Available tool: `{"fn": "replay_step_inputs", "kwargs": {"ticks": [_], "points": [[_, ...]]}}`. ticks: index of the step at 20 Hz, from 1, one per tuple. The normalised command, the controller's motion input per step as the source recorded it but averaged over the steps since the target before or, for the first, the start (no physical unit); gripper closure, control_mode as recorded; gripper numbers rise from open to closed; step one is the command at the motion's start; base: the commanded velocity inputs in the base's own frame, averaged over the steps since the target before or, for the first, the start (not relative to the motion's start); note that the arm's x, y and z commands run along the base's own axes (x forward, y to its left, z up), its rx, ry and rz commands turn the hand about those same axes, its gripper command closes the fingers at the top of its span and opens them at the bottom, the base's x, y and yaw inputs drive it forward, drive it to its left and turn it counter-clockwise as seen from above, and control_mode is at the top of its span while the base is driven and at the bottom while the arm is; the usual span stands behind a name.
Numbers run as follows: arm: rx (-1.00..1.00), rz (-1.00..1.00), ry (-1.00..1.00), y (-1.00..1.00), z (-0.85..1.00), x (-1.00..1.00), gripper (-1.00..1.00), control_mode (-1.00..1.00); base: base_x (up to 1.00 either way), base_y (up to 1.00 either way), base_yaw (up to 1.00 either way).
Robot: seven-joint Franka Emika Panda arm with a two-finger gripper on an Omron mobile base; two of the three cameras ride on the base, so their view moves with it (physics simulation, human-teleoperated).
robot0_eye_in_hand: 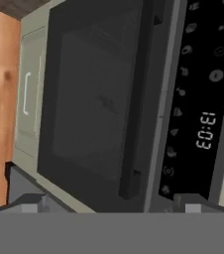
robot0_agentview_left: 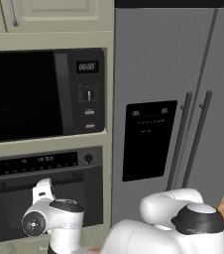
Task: Take the fish from the oven and place it on the plate on the counter.
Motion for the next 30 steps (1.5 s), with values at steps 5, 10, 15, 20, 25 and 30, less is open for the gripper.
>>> {"fn": "replay_step_inputs", "kwargs": {"ticks": [5,10,15,20,25,30], "points": [[0.00,0.04,0.00,-0.01,-0.12,0.78,-1.00,-1.00,0.00,0.00,0.00],[0.00,0.07,0.00,0.00,-0.03,0.72,-1.00,-1.00,0.00,0.00,0.00],[0.00,0.09,0.00,0.00,-0.33,0.30,-1.00,-1.00,0.00,0.00,0.00],[0.00,0.07,0.00,0.07,-0.34,0.01,-1.00,-1.00,0.00,0.00,0.00],[0.00,0.06,0.00,0.12,-0.13,0.10,-1.00,-1.00,0.00,0.00,0.00],[0.00,0.02,0.00,0.05,-0.27,0.16,-1.00,-1.00,0.00,0.00,0.00]]}}
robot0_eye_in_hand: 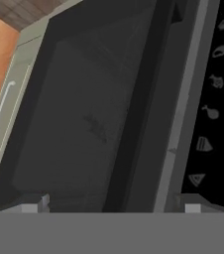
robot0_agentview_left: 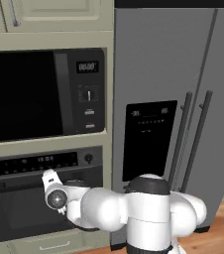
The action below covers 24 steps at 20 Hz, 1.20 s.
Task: Take the fish from the oven and place it on the plate on the counter.
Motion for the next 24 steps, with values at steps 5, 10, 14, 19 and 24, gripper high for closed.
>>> {"fn": "replay_step_inputs", "kwargs": {"ticks": [5,10,14,19,24], "points": [[0.00,-0.10,-0.05,0.00,-0.06,0.05,-1.00,-1.00,0.00,0.00,0.00],[0.00,-0.15,-0.15,0.08,0.00,0.02,-1.00,-1.00,0.00,0.00,0.00],[0.00,-0.15,-0.06,0.12,0.00,0.05,-1.00,-1.00,0.00,0.00,0.00],[-0.02,-0.10,0.00,0.22,0.00,0.25,-1.00,-1.00,0.00,0.00,0.00],[-0.02,-0.05,0.00,0.20,-0.18,0.47,-1.00,-1.00,0.00,0.00,0.00]]}}
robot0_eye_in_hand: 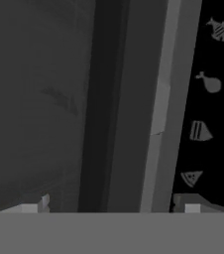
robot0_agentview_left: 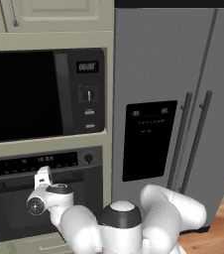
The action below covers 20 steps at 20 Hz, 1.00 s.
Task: Take the fish from the oven and place it on the plate on the counter.
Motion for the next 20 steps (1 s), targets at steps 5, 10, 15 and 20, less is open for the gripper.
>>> {"fn": "replay_step_inputs", "kwargs": {"ticks": [5,10,15,20], "points": [[0.00,-0.02,-0.02,0.09,-0.48,0.29,-1.00,-1.00,0.00,0.00,0.00],[0.00,-0.01,0.00,0.16,-0.23,0.34,-1.00,-1.00,0.00,0.00,0.00],[0.00,-0.01,0.00,0.17,-0.06,0.36,-1.00,-1.00,0.00,0.00,0.00],[0.00,0.00,0.00,0.00,0.00,0.00,1.00,-1.00,0.00,0.00,0.00]]}}
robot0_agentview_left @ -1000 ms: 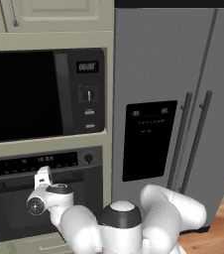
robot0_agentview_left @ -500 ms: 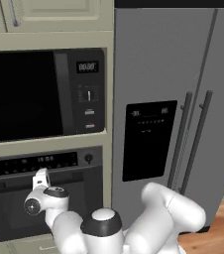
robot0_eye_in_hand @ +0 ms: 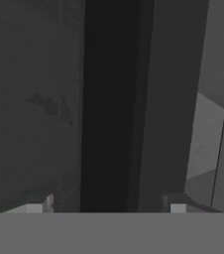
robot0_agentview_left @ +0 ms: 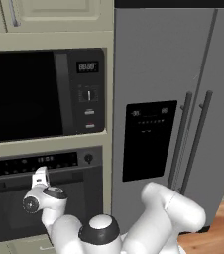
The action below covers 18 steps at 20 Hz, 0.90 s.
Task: Take the fish from the oven and place it on the plate on the counter.
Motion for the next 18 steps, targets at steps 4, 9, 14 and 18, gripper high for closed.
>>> {"fn": "replay_step_inputs", "kwargs": {"ticks": [4,9,14,18], "points": [[0.00,0.00,0.00,0.00,0.00,0.00,1.00,-1.00,0.00,0.00,0.00],[0.00,0.00,0.00,-0.03,-0.01,-0.12,1.00,-1.00,0.00,0.00,0.00],[0.00,0.00,0.01,-0.11,-0.23,-0.75,1.00,-1.00,0.00,0.00,0.00],[0.00,0.00,0.03,0.00,-0.47,-0.94,1.00,-1.00,0.00,0.00,0.00]]}}
